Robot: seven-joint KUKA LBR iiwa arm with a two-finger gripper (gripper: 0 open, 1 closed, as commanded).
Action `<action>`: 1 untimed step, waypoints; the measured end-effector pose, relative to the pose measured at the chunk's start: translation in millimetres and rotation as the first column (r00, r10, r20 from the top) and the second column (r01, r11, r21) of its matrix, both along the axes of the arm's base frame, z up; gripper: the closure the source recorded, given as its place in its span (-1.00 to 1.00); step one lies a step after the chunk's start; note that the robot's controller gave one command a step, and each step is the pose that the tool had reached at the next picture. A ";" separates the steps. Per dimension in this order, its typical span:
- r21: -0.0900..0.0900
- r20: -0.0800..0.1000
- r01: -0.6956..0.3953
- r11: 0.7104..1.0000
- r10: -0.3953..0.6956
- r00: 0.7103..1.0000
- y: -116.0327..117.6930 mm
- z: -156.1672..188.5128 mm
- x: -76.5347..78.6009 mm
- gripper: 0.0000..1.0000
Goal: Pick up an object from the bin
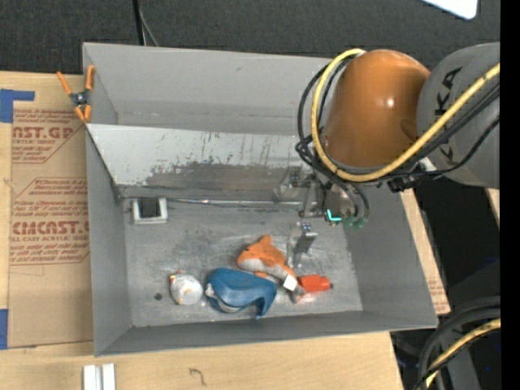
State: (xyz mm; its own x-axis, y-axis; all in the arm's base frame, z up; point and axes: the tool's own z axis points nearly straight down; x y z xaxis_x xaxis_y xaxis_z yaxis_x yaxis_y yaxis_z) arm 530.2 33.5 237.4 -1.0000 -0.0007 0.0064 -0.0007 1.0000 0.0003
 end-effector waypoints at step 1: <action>0.001 0.008 0.000 1.000 0.000 1.000 -0.1 4.3 1.6 -1.00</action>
Offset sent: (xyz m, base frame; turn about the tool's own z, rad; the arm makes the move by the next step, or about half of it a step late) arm 0.0083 -0.0286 -0.1674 0.2598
